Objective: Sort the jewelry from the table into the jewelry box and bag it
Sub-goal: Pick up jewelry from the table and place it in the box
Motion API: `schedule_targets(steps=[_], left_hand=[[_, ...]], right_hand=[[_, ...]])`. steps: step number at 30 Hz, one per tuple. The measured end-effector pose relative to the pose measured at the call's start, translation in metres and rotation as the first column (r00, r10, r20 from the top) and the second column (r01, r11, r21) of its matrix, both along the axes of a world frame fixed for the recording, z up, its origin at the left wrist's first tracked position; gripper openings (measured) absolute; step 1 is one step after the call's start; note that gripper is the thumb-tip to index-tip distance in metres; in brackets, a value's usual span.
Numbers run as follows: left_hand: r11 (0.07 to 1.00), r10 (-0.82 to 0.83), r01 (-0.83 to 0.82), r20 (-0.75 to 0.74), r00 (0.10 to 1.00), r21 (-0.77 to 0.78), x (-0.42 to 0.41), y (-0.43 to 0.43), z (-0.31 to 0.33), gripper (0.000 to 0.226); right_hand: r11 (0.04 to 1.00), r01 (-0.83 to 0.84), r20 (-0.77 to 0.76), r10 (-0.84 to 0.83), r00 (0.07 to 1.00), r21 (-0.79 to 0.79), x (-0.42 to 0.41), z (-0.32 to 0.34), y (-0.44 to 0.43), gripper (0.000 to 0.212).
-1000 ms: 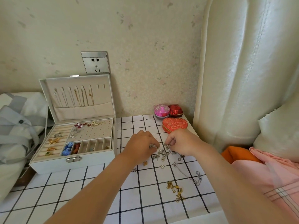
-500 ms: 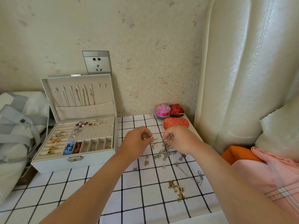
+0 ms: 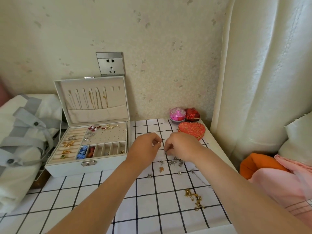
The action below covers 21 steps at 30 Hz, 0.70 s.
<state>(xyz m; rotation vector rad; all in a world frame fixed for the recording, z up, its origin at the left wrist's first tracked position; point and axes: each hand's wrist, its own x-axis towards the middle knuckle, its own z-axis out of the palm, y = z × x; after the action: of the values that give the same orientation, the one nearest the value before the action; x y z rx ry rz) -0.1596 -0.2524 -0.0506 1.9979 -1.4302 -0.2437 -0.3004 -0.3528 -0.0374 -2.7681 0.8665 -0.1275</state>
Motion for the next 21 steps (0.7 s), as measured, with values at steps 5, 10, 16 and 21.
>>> schedule_targets(steps=[5,10,16,21], left_hand=[[1.000,-0.010,0.010,0.071,0.997,0.002,0.001,0.006,0.012,0.013],[0.999,0.013,-0.006,0.214,0.977,-0.033,0.014,0.025,0.036,0.015],[0.995,0.090,-0.081,0.221,0.971,-0.050,0.058,0.063,0.058,0.019],[0.989,0.146,-0.143,0.155,0.977,-0.028,0.093,0.095,0.061,0.016]], right_hand=[[0.987,0.057,0.067,-0.068,0.995,0.150,0.004,0.006,0.005,0.008],[0.930,0.046,0.280,-0.156,0.947,0.364,0.021,0.030,0.019,0.008],[0.838,-0.036,0.438,-0.248,0.864,0.545,0.055,0.054,0.047,0.007],[0.832,-0.059,0.456,-0.242,0.857,0.552,0.086,0.057,0.064,0.004]])
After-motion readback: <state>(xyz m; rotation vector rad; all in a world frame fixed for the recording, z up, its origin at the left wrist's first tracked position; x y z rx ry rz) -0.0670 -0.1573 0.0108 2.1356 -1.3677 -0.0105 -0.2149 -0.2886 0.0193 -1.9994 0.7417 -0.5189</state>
